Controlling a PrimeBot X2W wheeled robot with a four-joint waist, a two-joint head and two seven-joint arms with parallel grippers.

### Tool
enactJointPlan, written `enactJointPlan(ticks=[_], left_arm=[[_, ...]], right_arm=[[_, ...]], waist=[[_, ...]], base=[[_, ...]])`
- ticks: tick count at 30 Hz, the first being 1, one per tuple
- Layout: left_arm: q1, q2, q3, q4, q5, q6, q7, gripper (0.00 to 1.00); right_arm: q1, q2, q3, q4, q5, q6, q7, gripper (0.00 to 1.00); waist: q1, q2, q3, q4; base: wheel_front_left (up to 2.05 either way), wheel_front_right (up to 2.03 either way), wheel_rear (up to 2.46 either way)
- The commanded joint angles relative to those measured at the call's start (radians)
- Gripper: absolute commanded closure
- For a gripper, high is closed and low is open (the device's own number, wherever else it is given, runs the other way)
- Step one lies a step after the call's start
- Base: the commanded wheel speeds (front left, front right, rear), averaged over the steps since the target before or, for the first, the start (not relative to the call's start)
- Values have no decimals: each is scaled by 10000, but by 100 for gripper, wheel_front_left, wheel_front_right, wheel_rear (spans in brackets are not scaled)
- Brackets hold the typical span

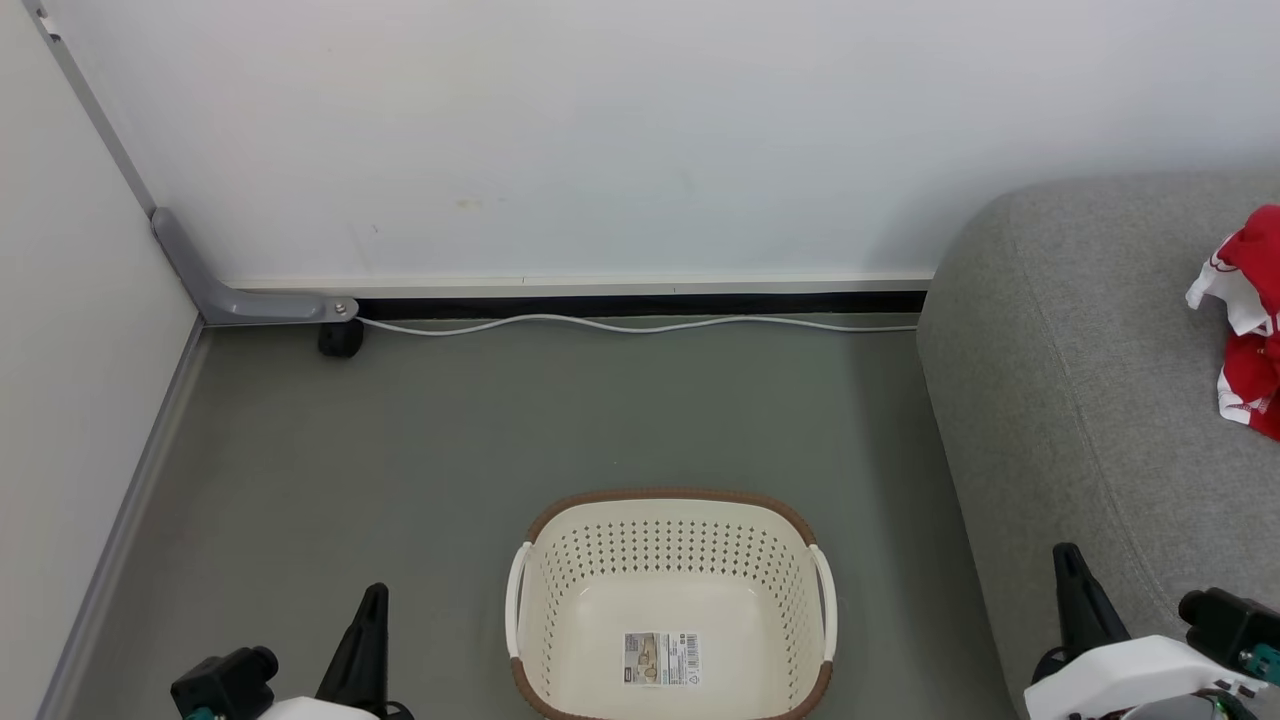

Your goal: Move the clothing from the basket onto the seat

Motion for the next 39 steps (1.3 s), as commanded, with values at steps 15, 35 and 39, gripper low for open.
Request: enactJointPlan(ticks=[15, 35, 39], left_arm=[[-608, 94, 378, -471, -1769, -3, 482, 100], [-779, 112, 689, -695, -3908, -4, 1074, 100], [-813, 115, 751, -740, -4335, -4, 1192, 100]], right_arm=[[-312, -108, -139, -623, 1887, 11, 503, 100], [-306, -94, -336, -991, 4143, 16, 1081, 100], [-305, -91, -376, -1065, 4594, 17, 1196, 100]], waist=[[-1, -1, 16, -15], [-1, -1, 38, -34], [-1, -1, 42, -38]], base=[[0, 0, 0], [0, 0, 0], [0, 0, 0]])
